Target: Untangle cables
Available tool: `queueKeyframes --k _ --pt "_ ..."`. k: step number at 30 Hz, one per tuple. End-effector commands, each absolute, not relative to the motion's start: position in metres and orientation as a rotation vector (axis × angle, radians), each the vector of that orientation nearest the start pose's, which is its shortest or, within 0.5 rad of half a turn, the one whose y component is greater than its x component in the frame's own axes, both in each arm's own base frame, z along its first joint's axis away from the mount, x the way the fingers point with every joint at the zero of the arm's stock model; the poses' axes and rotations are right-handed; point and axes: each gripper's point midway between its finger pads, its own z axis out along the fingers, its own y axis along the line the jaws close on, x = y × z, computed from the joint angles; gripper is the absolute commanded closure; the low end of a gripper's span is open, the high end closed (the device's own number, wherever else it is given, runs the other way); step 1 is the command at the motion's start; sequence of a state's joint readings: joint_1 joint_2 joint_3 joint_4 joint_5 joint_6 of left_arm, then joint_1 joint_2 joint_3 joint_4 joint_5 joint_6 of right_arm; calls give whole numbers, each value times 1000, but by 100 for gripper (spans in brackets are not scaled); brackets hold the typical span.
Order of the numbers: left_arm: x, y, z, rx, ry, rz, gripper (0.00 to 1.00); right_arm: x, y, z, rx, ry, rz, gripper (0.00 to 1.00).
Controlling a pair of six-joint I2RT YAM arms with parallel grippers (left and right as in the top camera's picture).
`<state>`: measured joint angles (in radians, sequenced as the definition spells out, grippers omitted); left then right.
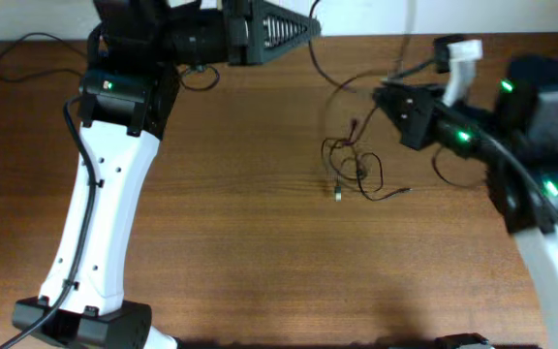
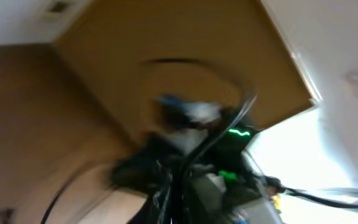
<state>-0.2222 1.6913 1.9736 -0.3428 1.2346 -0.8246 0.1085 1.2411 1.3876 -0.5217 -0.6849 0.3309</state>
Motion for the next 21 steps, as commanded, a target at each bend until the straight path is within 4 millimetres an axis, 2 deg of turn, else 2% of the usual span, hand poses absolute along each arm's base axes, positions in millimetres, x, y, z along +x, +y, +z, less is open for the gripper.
queueKeyframes --k 1,5,10,15,19,21 --pt "378 -234 473 547 1824 -1422 91 318 123 433 -174 1811 809 96" --pt "399 -222 449 446 1913 -1244 87 296 121 454 -152 1752 838 96" --pt "416 -200 413 340 2047 -1013 80 291 120 459 -120 1743 867 96" --pt "413 -182 378 326 2184 -837 61 306 115 452 20 1778 911 96" --pt "404 -181 367 340 2240 -830 49 314 116 447 75 1801 952 96" --pt "398 -182 361 340 2276 -841 46 316 117 444 105 1811 972 96"
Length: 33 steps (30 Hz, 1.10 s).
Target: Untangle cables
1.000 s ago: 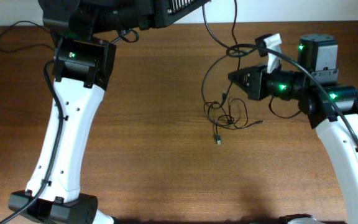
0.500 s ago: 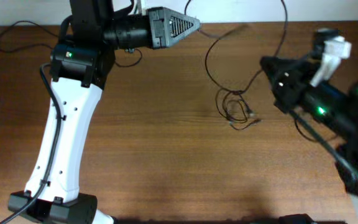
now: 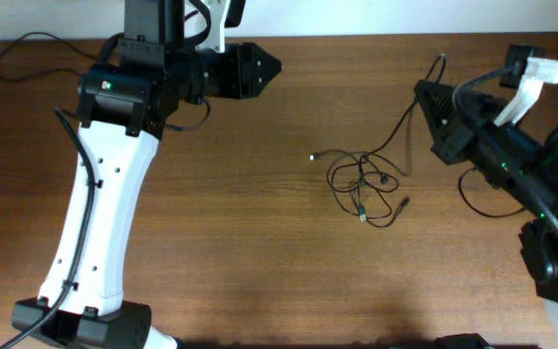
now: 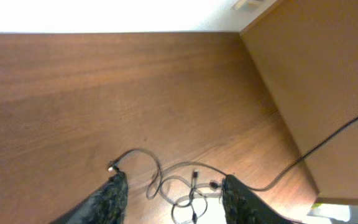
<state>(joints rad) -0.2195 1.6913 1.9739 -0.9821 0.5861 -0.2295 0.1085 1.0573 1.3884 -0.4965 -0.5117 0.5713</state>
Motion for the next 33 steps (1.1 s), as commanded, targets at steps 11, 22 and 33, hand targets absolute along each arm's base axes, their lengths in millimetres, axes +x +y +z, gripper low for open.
queueKeyframes --k 11,22,33 --pt "337 -252 335 560 2416 -840 43 347 100 423 470 1843 1031 96" --pt "332 -284 270 650 2601 -705 49 357 87 434 646 1746 1078 96" --pt "328 -327 238 736 2654 -1016 48 358 87 433 648 1748 1077 96"
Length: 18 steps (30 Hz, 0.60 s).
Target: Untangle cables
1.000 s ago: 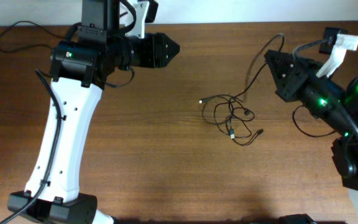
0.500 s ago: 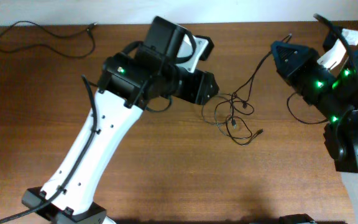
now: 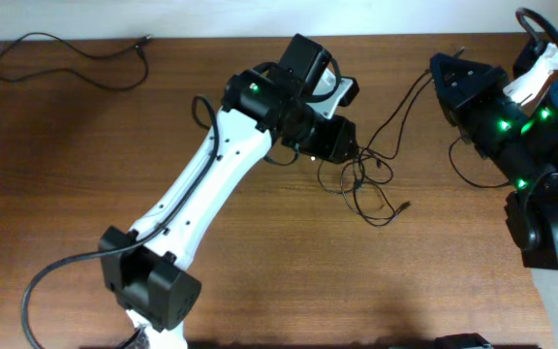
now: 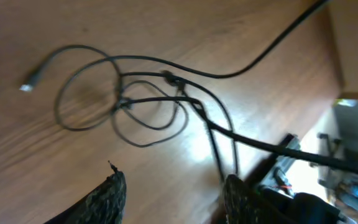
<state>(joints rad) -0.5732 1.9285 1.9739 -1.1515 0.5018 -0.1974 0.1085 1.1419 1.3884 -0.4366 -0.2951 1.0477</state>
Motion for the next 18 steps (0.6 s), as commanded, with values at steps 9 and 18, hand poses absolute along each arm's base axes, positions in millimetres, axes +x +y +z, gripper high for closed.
queueKeyframes --k 9,18 --pt "318 -331 242 759 2660 -1103 48 361 79 434 682 1720 1034 96" --pt "313 -345 216 816 2710 -1059 48 361 80 441 739 1683 1104 96"
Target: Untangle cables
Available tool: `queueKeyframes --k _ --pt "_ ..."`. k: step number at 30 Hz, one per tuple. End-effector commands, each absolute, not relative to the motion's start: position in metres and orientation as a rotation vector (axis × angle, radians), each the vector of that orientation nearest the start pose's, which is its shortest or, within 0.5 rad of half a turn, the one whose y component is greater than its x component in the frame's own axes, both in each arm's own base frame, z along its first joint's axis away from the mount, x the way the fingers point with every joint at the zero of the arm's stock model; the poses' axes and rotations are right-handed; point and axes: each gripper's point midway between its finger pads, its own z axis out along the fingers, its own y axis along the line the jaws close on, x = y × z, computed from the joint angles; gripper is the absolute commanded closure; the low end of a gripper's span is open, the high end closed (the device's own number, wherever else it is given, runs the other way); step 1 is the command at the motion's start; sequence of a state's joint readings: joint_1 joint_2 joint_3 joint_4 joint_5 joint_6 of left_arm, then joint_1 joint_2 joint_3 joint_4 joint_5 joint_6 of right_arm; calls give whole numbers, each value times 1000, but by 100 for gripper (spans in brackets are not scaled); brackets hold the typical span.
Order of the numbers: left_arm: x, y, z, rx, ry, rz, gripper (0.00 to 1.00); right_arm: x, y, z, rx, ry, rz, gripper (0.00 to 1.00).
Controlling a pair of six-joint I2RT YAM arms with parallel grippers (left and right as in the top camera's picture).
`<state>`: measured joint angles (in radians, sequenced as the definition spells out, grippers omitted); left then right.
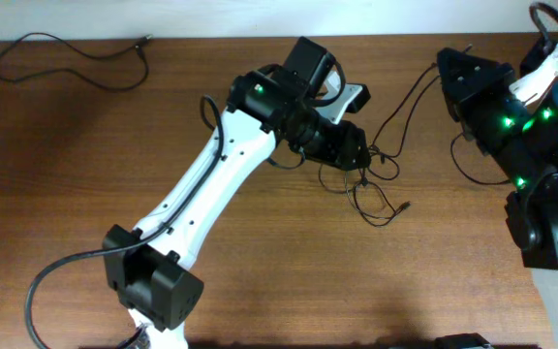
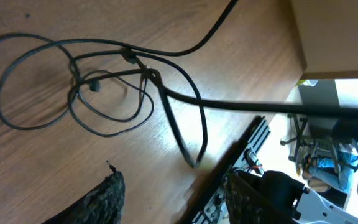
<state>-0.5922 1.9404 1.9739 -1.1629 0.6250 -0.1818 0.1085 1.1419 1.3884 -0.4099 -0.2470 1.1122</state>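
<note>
A tangle of thin black cables (image 1: 368, 184) lies on the brown table (image 1: 260, 252), right of centre. My left gripper (image 1: 354, 152) hangs low over the tangle's left edge and is open. In the left wrist view its two dark fingers (image 2: 109, 198) frame bare wood, with the cable loops (image 2: 104, 93) just ahead of them. One black cable (image 1: 410, 97) rises from the tangle to my right gripper (image 1: 446, 56) at the back right, which looks shut on it.
A separate black cable (image 1: 66, 60) lies loose at the table's back left corner. The left arm's white link (image 1: 201, 204) crosses the table diagonally from its base (image 1: 153, 291) at the front left. The right arm's body (image 1: 541, 165) fills the right edge.
My left gripper has shifted a little to the right, further over the tangle, still open. In its wrist view the loops sit higher and more to the left. The right gripper has hardly moved.
First my left gripper was at the table's back centre with a cable running from it, and the right gripper was near the tangle. Then the left stood open at the back left, and the right had drawn back right with a cable. Since then the left has reached the tangle.
</note>
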Motion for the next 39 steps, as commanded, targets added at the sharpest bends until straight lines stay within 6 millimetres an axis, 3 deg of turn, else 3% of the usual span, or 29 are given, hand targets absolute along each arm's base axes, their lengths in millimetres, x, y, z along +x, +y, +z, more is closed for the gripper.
queueKeyframes --k 1,6,14,18,22,26,28,30,35,39 --pt "313 -347 213 820 2715 -1061 48 362 80 441 740 1683 1104 96" --pt "316 -353 214 833 2684 -1066 51 362 80 441 743 1683 1106 96" --pt "333 -353 213 808 2642 -984 79 361 80 441 740 1684 1109 96" --pt "335 -354 214 809 2626 -981 100 361 80 440 740 1685 1108 96" --pt "342 -345 208 779 2648 -893 100 362 78 439 732 1690 1079 96" --pt "366 -294 183 637 2744 -430 100 359 70 442 719 1682 1075 96" --pt "379 -263 178 454 2776 -209 100 353 61 449 721 1655 1071 96" --pt "388 -246 177 352 2772 -112 100 345 51 459 723 1614 1056 96" --pt "392 -238 177 315 2790 -151 100 324 30 479 725 1531 1026 96" --pt "382 -254 177 349 2824 -299 100 316 33 485 699 1525 1045 96"
